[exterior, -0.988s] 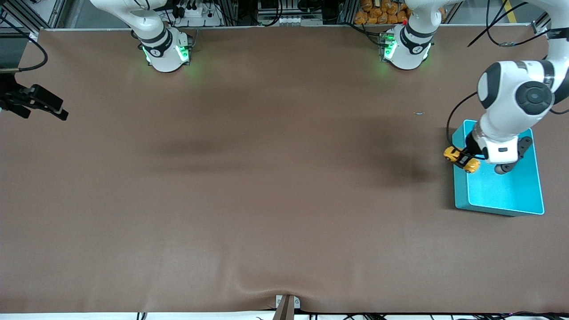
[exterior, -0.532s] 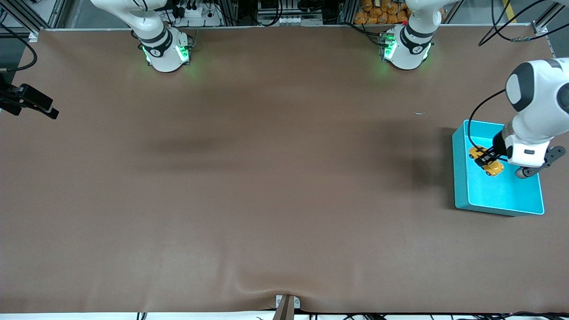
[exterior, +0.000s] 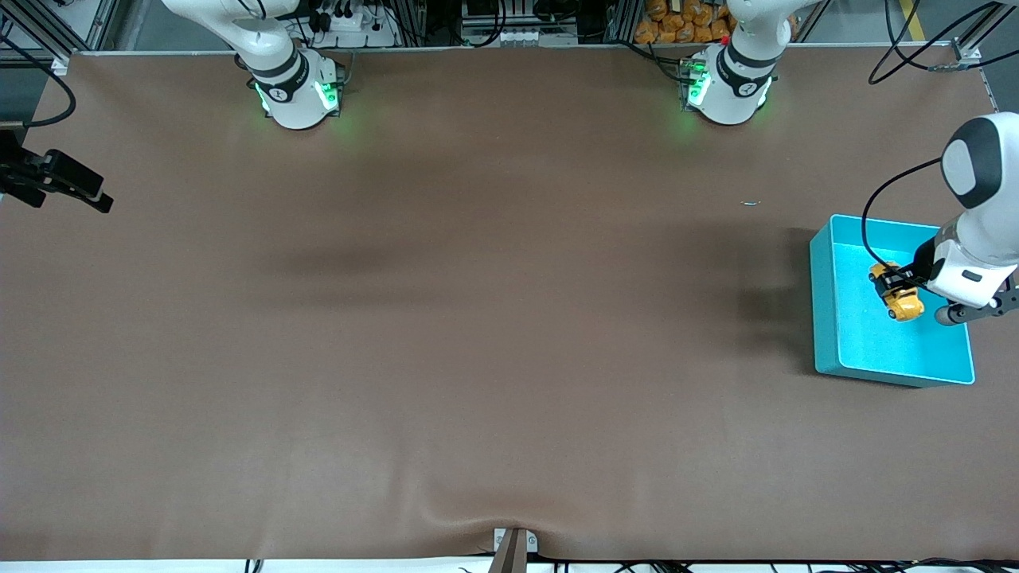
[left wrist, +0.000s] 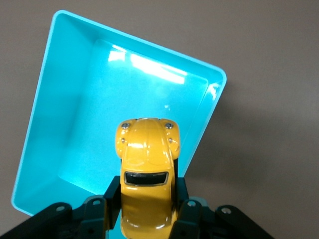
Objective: Wind and store yellow beetle car
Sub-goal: 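Lift the car with the left gripper and lower it into the bin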
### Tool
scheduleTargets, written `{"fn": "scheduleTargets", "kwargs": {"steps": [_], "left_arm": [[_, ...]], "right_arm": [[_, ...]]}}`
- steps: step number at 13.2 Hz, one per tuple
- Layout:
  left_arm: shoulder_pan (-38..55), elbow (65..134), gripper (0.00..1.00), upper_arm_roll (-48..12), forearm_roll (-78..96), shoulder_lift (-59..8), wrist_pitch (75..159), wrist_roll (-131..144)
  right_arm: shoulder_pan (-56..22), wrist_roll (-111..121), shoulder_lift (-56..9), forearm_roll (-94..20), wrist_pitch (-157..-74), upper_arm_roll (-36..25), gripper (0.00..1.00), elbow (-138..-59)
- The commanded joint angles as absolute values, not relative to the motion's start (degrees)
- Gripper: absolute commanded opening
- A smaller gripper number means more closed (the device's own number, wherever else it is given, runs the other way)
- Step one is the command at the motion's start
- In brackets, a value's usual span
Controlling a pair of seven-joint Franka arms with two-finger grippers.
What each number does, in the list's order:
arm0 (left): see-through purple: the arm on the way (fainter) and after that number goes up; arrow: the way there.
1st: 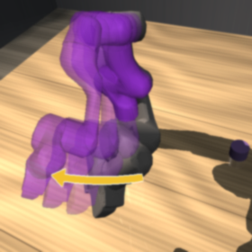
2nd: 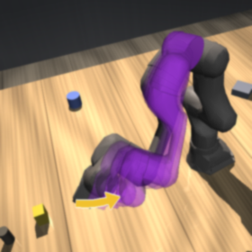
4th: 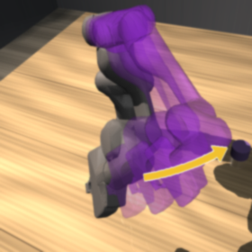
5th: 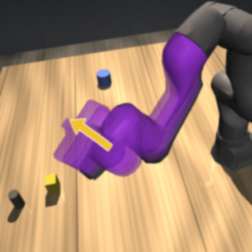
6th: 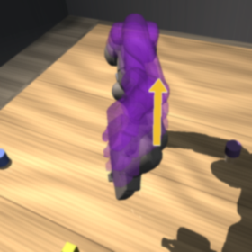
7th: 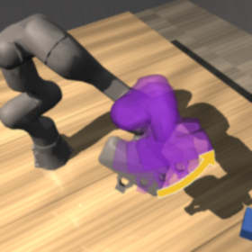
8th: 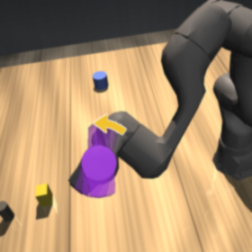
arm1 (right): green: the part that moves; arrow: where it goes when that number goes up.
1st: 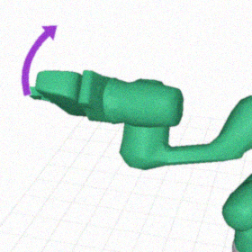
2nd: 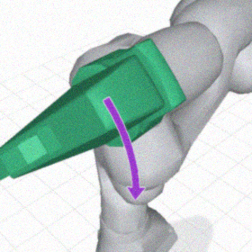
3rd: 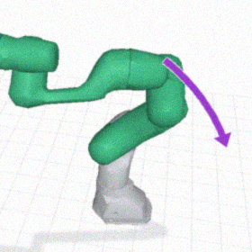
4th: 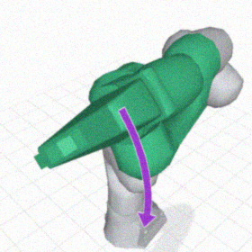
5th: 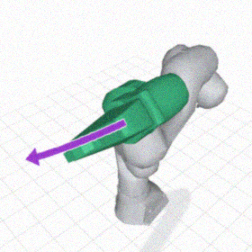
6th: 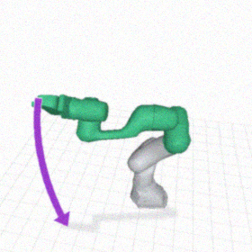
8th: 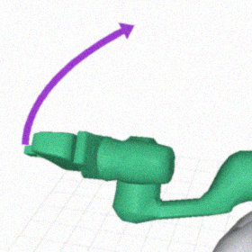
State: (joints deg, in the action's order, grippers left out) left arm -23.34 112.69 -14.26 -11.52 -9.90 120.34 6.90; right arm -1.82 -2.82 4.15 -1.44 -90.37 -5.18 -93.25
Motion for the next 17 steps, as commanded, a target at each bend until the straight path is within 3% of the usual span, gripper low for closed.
{"fn": "scheduleTargets", "kwargs": {"steps": [1, 7, 17], "left_arm": [[-25.4, 107.9, 0.0, -14.4, -12.2, -12.9, 115.8, -0.9], [-31.9, 107.9, 0.0, -14.5, -12.7, -16.7, 118.4, -13.5], [-33.4, 112.8, 0.0, -14.4, -16.2, -22.1, 129.3, -16.7]], "right_arm": [[-2.3, -3.1, 4.8, -0.9, -89.6, -5.3, 1.0, -93.0], [-1.8, -3.1, 4.7, -0.8, -89.6, -5.4, 1.0, -92.1], [-1.5, -3.2, 4.7, -0.8, -89.3, -5.6, 1.0, -91.8]]}}
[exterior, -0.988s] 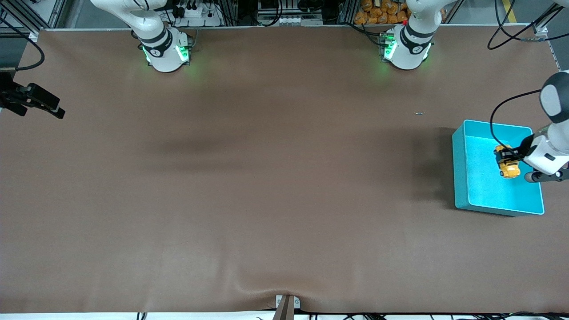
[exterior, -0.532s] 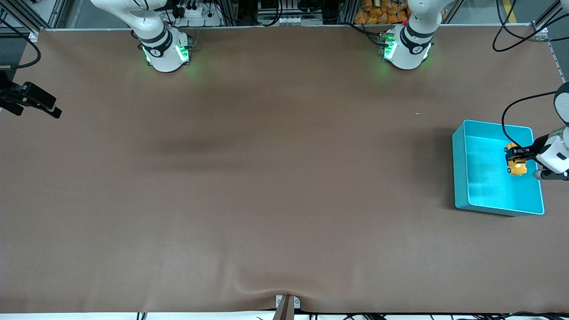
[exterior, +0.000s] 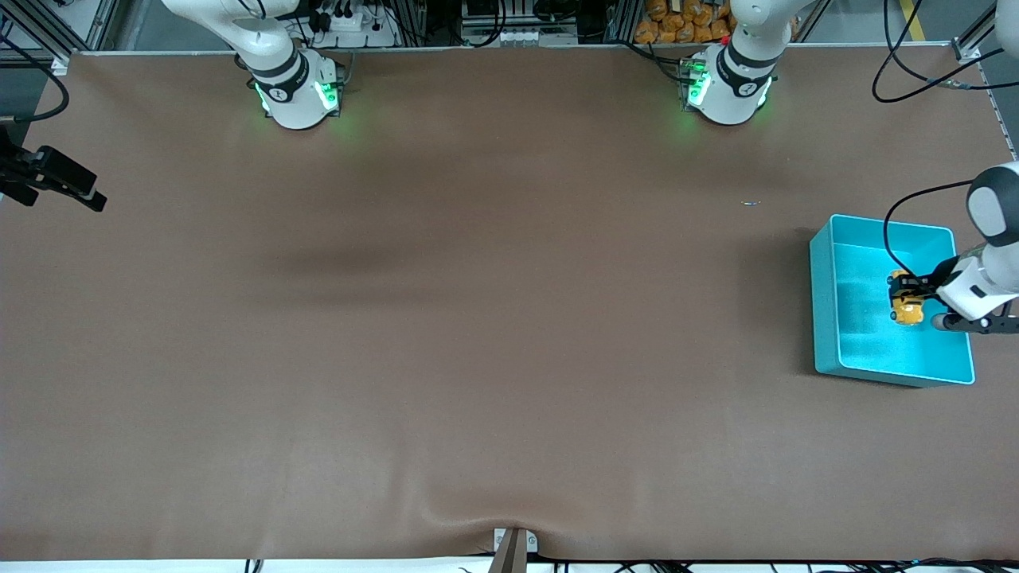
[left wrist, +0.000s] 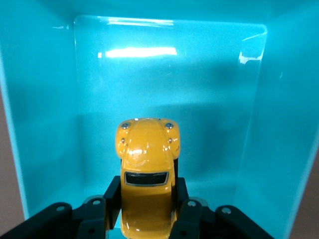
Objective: Wind and store yellow beetle car
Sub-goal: 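Lift the car with the left gripper and lower it into the bin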
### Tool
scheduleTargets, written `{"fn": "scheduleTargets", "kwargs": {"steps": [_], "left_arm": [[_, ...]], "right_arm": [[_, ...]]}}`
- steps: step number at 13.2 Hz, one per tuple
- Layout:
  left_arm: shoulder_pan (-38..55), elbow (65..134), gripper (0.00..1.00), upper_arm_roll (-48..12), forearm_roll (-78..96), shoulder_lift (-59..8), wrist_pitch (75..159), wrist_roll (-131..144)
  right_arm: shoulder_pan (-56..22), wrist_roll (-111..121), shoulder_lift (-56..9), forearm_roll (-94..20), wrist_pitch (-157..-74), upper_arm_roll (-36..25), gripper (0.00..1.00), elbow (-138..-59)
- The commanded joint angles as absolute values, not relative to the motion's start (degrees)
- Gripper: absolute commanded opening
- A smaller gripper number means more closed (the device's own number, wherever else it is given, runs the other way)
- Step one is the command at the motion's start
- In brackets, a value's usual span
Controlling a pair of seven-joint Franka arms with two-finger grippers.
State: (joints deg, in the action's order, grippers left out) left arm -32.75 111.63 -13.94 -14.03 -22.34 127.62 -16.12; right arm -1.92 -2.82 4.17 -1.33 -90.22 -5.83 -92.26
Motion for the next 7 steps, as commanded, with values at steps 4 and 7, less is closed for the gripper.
{"fn": "scheduleTargets", "kwargs": {"steps": [4, 7], "left_arm": [[-33.4, 113.0, 0.0, -14.4, -16.2, -24.2, 131.8, -15.1], [-33.3, 113.7, 0.0, -14.4, -16.3, -24.4, 132.1, -10.2]], "right_arm": [[-0.5, -3.2, 4.7, -0.8, -89.4, -5.9, 1.0, -90.3], [0.2, -3.2, 4.7, -0.9, -89.4, -5.8, 1.0, -89.9]]}}
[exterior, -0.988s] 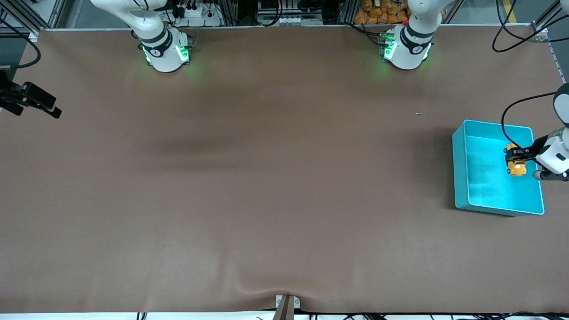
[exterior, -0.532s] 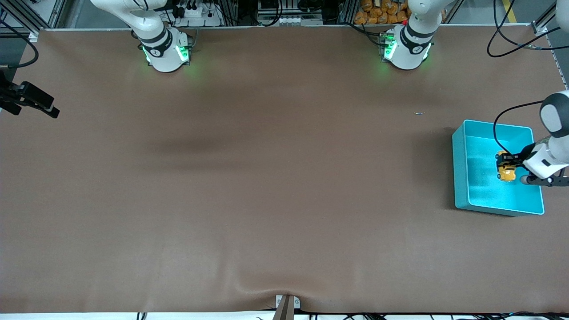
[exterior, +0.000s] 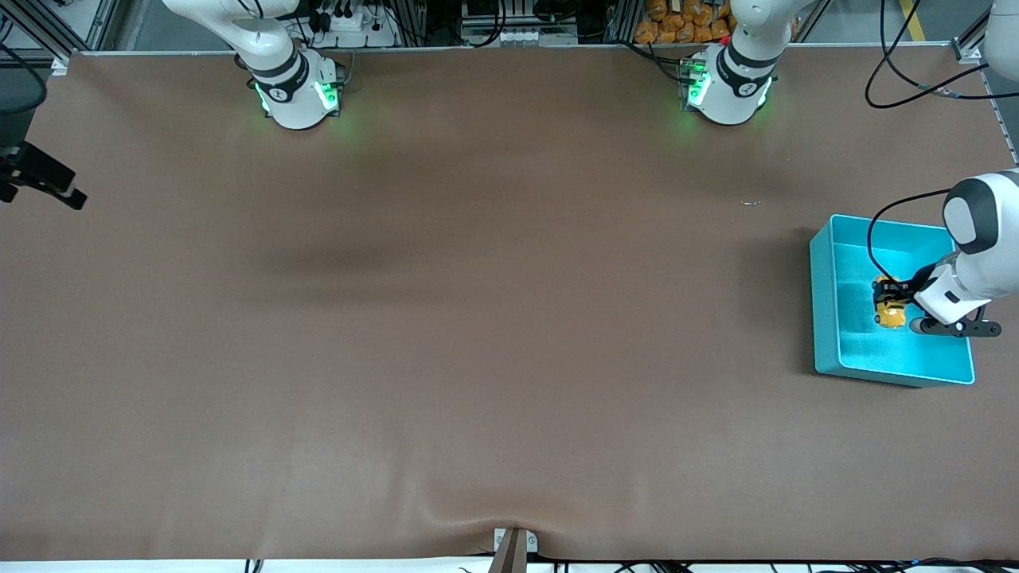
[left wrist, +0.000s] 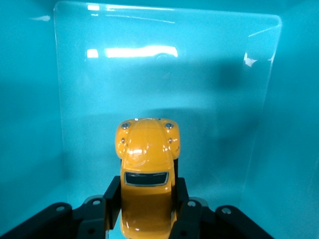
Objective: Wind and store yellow beetle car
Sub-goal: 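Lift the car with the left gripper and lower it into the bin, then open the left gripper to release the car inside the bin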
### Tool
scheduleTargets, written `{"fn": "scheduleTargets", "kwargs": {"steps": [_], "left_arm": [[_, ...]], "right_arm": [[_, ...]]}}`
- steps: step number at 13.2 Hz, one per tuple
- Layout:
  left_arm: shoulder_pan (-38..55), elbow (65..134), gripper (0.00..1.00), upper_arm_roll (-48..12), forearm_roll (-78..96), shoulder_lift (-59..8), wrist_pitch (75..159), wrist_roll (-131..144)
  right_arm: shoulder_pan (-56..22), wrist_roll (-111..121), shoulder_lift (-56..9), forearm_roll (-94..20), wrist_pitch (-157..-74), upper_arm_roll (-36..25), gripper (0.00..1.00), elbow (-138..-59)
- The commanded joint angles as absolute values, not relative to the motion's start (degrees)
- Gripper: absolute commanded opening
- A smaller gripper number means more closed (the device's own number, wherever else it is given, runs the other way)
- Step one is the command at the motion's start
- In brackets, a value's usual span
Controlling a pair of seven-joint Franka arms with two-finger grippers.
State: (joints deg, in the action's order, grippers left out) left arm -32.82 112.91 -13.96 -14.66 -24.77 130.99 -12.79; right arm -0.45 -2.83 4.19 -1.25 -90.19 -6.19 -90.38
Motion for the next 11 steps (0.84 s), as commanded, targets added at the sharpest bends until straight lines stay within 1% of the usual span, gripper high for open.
{"fn": "scheduleTargets", "kwargs": {"steps": [1, 4, 6, 11], "left_arm": [[-33.3, 114.3, 0.0, -14.4, -16.3, -24.5, 133.1, -10.3], [-33.5, 115.8, 0.0, -14.4, -18.3, -25.4, 137.5, -10.6], [-33.9, 115.2, 0.0, -14.4, -21.4, -26.2, 138.2, -10.6], [-34.0, 113.4, 0.0, -14.4, -21.6, -29.4, 140.4, -10.3]], "right_arm": [[0.6, -3.1, 4.7, -0.9, -89.4, -5.9, 1.0, -89.7], [2.2, -2.8, 4.7, -0.9, -89.4, -6.1, 1.0, -89.7], [2.0, -2.5, 4.5, -0.9, -89.4, -6.0, 1.0, -89.9], [2.2, -2.5, 4.2, -0.9, -89.1, -6.0, 1.0, -89.9]]}}
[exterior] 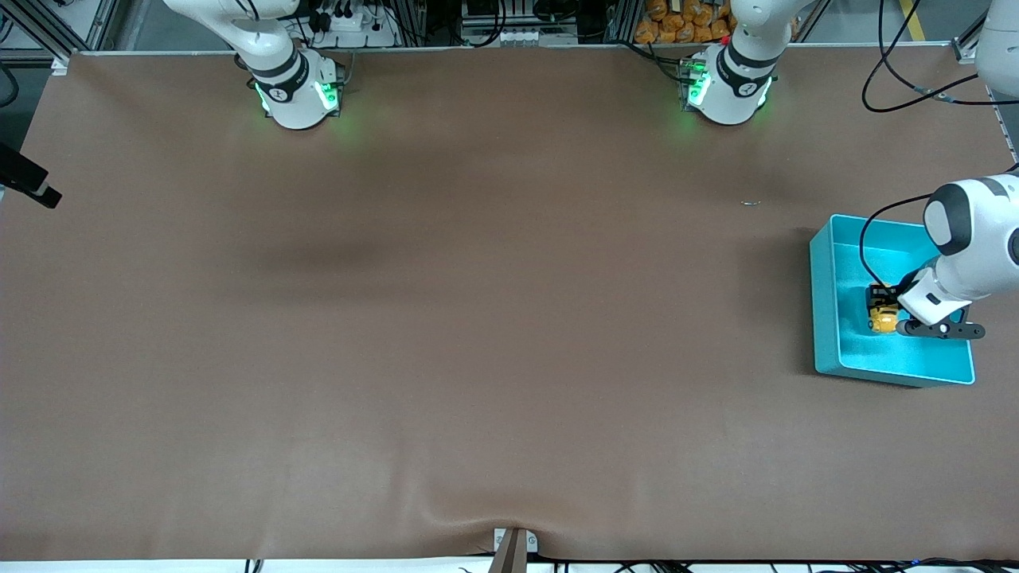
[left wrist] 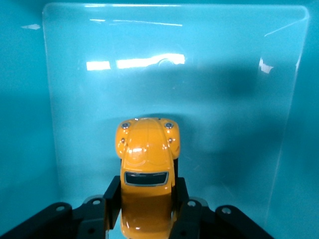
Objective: Wind and store yellow beetle car
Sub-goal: 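Open the left gripper to release the car inside the bin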
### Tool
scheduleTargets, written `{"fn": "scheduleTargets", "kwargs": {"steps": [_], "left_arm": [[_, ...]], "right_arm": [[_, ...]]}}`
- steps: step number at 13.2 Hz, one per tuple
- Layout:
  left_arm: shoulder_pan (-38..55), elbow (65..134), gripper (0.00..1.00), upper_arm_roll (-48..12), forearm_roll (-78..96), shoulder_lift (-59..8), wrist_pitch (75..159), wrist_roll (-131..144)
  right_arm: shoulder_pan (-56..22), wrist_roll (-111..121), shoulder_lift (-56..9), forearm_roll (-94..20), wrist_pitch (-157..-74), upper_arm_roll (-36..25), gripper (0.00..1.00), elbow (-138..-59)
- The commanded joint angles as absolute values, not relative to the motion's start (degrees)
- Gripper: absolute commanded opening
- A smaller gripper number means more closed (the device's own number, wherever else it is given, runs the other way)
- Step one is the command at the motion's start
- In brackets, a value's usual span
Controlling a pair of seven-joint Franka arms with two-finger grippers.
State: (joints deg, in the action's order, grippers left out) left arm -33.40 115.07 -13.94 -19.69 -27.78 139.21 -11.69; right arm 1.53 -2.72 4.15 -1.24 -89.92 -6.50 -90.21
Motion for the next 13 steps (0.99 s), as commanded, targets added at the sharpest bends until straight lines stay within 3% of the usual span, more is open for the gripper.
{"fn": "scheduleTargets", "kwargs": {"steps": [1, 3, 4, 5, 6, 7, 13], "left_arm": [[-34.0, 113.0, 0.0, -14.4, -21.6, -29.9, 140.4, -10.3], [-33.9, 112.3, 0.0, -14.4, -21.6, -30.7, 140.5, -10.3], [-33.9, 112.3, 0.05, -14.4, -21.6, -30.7, 140.5, -10.3], [-33.9, 112.3, 0.28, -14.4, -21.6, -30.7, 140.5, -10.1], [-33.9, 112.3, 0.6, -14.5, -21.6, -30.7, 140.5, -10.1], [-33.9, 112.3, 1.0, -14.5, -21.6, -30.7, 140.5, -10.1], [-33.9, 112.4, 1.0, -14.5, -21.6, -30.1, 140.5, -9.9]], "right_arm": [[2.2, -2.5, 4.2, -0.9, -88.9, -6.0, 1.0, -89.9], [2.1, -2.5, 4.2, -0.9, -88.6, -6.0, 1.0, -89.8], [2.0, -2.5, 4.2, -0.9, -88.6, -6.0, 1.0, -89.9], [2.0, -2.5, 4.2, -0.9, -88.7, -6.0, 1.0, -89.8], [2.0, -2.5, 4.1, -1.0, -88.8, -6.0, 1.0, -89.8], [1.9, -2.5, 4.2, -1.0, -88.9, -5.9, 1.0, -89.8], [1.7, -2.5, 4.1, -1.1, -89.2, -5.8, 1.0, -89.7]]}}
